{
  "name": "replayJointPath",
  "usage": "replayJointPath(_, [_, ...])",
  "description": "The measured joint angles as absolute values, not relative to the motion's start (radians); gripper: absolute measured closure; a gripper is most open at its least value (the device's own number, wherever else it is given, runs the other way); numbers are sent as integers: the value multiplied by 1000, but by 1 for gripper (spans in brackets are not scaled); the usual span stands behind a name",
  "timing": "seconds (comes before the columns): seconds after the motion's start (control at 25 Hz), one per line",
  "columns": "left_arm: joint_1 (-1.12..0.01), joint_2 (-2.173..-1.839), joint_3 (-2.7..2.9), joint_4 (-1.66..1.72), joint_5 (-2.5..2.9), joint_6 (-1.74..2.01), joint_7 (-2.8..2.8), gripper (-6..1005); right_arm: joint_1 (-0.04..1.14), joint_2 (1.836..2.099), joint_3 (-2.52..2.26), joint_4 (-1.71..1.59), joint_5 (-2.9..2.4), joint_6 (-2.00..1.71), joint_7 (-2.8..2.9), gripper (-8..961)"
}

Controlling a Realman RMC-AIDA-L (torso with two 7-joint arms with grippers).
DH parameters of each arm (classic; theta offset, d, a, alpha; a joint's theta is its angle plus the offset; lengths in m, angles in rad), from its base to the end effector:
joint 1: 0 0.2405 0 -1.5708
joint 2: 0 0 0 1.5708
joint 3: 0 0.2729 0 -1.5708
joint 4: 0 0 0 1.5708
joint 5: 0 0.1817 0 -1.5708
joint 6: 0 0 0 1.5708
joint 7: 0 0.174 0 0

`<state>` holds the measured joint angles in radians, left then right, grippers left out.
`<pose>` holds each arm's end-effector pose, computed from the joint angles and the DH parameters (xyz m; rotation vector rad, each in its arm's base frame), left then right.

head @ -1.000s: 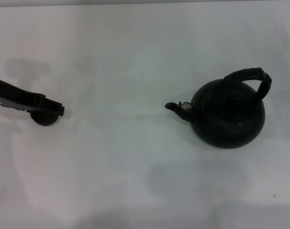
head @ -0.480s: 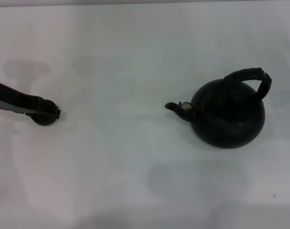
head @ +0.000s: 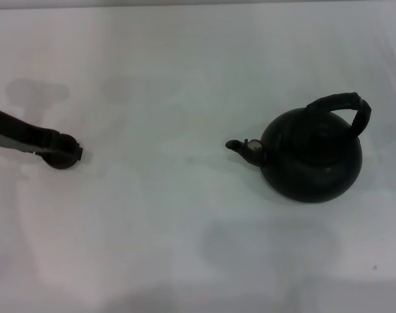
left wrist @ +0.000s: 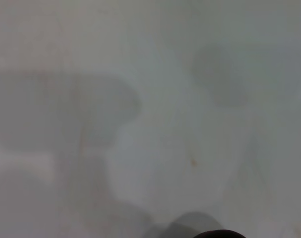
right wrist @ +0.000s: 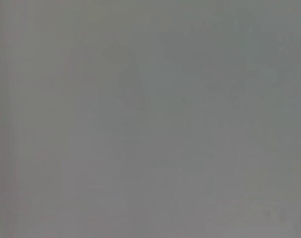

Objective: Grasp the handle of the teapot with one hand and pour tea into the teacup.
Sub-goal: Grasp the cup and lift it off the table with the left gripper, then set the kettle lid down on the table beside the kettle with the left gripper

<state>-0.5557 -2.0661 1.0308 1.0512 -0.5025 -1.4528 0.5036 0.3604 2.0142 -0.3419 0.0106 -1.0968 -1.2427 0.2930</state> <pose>-0.3013 0.3387 -0.0168 -2.2176 -1.5762 0.2934 0.3828 0.3178 0.0385 -1.5180 0.6037 0.5937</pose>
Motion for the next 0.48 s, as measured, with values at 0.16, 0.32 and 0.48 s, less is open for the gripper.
replayJointPath(0.16, [-594, -2062, 1031, 1082, -475, -1467, 492, 286, 362, 2014, -343, 11, -1097, -1249, 293, 82])
replayJointPath(0.32, [-667, -2057, 1031, 1110, -438, -1477, 492, 285, 366, 2014, -344, 11, -1098, -1253, 293, 82])
replayJointPath(0.48, [-772, -2055, 1033, 1066, -432, -1469, 512, 285, 372, 2014, -346, 10, -1100, -1257, 293, 83])
